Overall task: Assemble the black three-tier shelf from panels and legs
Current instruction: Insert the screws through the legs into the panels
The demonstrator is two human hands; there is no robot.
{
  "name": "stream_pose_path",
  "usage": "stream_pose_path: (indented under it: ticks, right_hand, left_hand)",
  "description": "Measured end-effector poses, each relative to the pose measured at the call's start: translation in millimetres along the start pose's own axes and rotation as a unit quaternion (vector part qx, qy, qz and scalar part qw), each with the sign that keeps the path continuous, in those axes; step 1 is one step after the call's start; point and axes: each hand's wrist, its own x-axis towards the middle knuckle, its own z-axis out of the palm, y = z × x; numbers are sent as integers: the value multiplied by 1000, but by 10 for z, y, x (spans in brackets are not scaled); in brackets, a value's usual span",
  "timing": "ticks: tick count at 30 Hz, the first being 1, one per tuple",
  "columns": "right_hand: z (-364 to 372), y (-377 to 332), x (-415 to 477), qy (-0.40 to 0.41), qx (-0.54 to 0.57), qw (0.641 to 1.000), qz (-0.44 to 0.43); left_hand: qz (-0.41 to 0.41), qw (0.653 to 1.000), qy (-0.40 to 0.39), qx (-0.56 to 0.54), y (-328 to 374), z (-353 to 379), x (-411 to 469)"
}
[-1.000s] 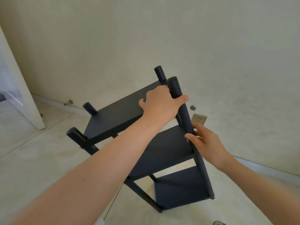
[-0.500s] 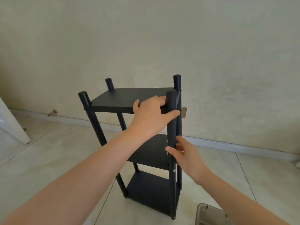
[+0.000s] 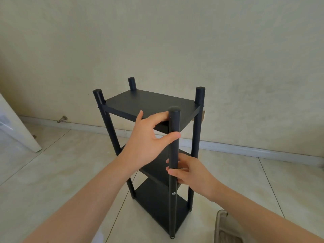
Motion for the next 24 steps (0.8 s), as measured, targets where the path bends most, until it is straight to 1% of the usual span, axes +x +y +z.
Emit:
stream_pose_path:
  ticks: [3, 10, 14, 15, 16, 18, 21, 22, 24]
  right_hand:
    - [20, -1, -60, -24, -13, 1000, -3]
    - [41, -18, -100, -44, -52, 998, -11]
    - [-184, -105, -80, -108, -105, 989, -16]
    - [-276, -117, -59, -110, -124, 986, -10]
    - [-377, -119, -33, -93, -147, 985, -1]
    - [-577, -103, 27, -14, -167, 985, 31]
    - [-775, -45, 123, 113, -93, 985, 91]
    - [-809, -36, 151, 134, -81, 983, 97]
    - [-835, -41, 202, 137, -75, 984, 85]
  left_hand:
    - [13, 1000, -21, -1, -21, -65, -81]
    - [27, 999, -45, 7, -71, -65, -169]
    - [43, 998, -31, 15, -96, -13, -203]
    - [45, 999, -27, 14, -105, -6, -204]
    - [46, 999, -24, 13, -113, -2, -202]
    - [47, 999, -20, 14, -117, 0, -202]
    - [53, 998, -16, 19, -127, 5, -194]
    - [58, 998, -15, 20, -132, 7, -194]
    - [64, 998, -15, 22, -137, 12, -211]
